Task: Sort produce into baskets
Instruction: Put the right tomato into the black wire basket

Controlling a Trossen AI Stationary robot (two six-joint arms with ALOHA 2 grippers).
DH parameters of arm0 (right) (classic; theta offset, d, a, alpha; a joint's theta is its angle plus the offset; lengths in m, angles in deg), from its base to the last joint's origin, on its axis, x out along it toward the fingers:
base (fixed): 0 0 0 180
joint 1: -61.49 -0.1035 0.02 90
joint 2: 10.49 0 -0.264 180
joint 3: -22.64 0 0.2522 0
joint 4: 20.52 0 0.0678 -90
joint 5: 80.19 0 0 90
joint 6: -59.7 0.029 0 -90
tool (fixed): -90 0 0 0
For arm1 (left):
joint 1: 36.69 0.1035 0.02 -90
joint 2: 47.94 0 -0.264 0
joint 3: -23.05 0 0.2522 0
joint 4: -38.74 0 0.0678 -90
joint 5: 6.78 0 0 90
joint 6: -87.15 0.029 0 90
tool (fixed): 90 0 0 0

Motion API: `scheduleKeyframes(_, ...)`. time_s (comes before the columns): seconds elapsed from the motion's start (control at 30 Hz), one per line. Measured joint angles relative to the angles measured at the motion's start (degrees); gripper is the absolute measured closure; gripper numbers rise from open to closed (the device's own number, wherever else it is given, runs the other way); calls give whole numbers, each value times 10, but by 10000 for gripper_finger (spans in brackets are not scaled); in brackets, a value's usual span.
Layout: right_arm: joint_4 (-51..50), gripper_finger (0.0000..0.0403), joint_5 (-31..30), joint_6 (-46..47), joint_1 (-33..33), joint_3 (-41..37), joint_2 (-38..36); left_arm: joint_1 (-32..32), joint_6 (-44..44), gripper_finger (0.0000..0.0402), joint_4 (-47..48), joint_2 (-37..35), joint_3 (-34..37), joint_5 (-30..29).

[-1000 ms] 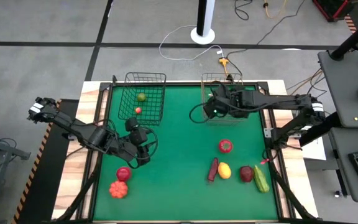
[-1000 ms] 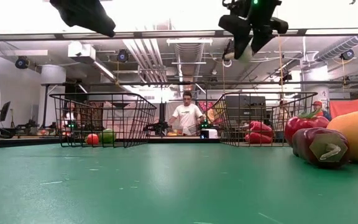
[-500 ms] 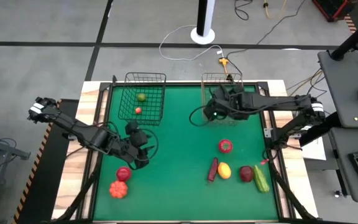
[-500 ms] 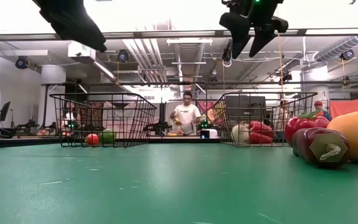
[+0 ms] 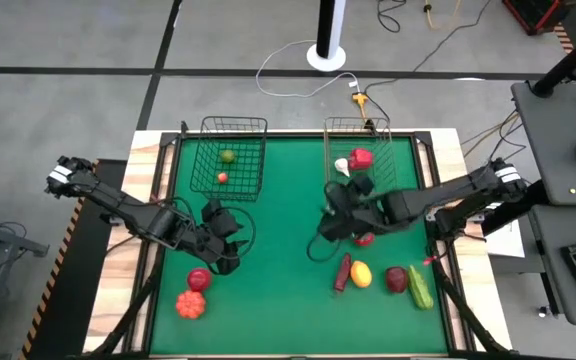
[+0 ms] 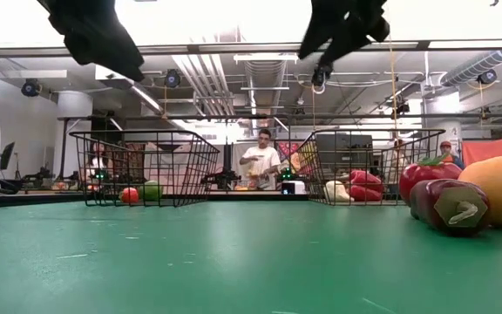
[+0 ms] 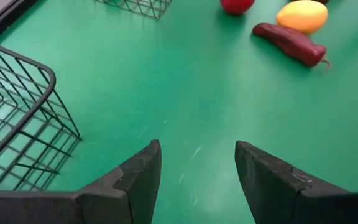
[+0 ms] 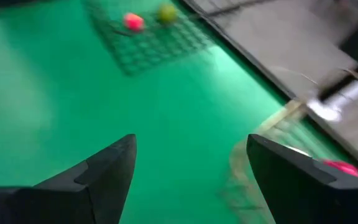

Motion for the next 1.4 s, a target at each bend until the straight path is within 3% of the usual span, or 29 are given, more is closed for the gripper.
scheduleKeyframes(0.2,117,106,8,-104,-43,-35,7,0,15,214,-50,48,0,-7)
scheduleKeyframes(0.4,179,110,44,-138,-46,-64,8,0,54,214,-85,99,-9,-7)
scheduleKeyframes(0.97,192,106,54,-101,-46,-86,7,2,155,214,-88,152,-57,-9)
scheduleKeyframes(1.1,189,110,117,-72,-46,-86,3,3,167,214,-89,152,-57,-10)
scheduleKeyframes(1.27,194,106,253,-58,-46,-86,1,5,184,214,-91,152,-57,-10)
scheduleKeyframes(1.4,182,101,285,-26,-47,-86,1,13,191,214,-96,152,-57,-11)
